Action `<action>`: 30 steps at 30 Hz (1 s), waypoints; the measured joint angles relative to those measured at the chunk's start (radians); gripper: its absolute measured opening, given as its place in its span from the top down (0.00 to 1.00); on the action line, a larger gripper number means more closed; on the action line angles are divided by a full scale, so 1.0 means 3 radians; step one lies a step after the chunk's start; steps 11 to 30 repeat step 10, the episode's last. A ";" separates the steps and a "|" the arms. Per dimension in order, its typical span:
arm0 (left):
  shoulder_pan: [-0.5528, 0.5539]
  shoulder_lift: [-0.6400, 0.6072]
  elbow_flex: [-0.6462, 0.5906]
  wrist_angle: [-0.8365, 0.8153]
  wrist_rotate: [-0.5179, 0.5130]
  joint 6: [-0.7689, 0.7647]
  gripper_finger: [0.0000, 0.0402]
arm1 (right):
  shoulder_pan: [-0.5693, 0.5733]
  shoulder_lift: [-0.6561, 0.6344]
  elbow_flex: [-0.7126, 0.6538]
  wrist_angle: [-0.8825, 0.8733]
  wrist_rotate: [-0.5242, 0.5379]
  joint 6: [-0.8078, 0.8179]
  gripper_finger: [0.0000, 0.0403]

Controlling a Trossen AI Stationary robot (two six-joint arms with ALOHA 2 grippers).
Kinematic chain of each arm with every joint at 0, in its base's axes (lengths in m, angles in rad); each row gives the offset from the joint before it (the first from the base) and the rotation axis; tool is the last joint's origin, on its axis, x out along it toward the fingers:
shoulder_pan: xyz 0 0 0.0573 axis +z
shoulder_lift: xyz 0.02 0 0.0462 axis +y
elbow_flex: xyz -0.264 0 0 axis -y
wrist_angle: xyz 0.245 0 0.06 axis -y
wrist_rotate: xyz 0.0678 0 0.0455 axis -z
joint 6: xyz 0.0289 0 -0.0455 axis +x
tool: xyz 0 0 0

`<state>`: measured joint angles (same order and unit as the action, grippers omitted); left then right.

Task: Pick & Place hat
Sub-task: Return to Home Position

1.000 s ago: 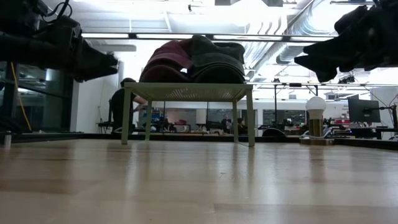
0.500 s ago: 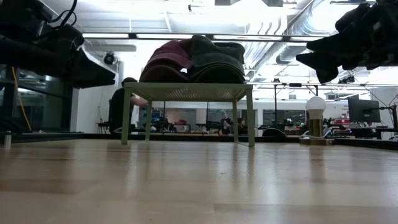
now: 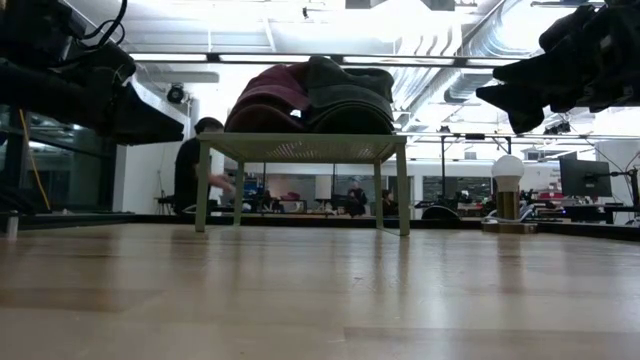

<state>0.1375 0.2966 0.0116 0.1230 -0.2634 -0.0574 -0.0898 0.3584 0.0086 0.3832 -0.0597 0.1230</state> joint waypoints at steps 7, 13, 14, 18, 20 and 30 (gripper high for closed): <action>0.0000 0.0001 0.0000 0.0000 0.0000 0.0000 0.28 | 0.0000 0.0000 0.0000 0.0000 0.0000 0.0000 0.48; 0.0000 0.0001 0.0000 0.0000 0.0000 0.0000 0.28 | 0.0000 0.0000 0.0000 0.0000 0.0000 0.0000 0.47; 0.0000 0.0001 0.0000 0.0000 0.0000 0.0000 0.28 | 0.0000 0.0000 0.0000 0.0000 0.0000 0.0000 0.47; 0.0000 0.0001 0.0000 0.0000 0.0000 0.0000 0.28 | 0.0000 0.0000 0.0000 0.0000 0.0000 0.0000 0.47; 0.0000 0.0001 0.0000 0.0000 0.0000 0.0000 0.28 | 0.0000 0.0000 0.0000 0.0000 0.0000 0.0000 0.47; 0.0000 0.0001 0.0000 0.0000 0.0000 0.0000 0.28 | 0.0000 0.0000 0.0000 0.0000 0.0000 0.0000 0.47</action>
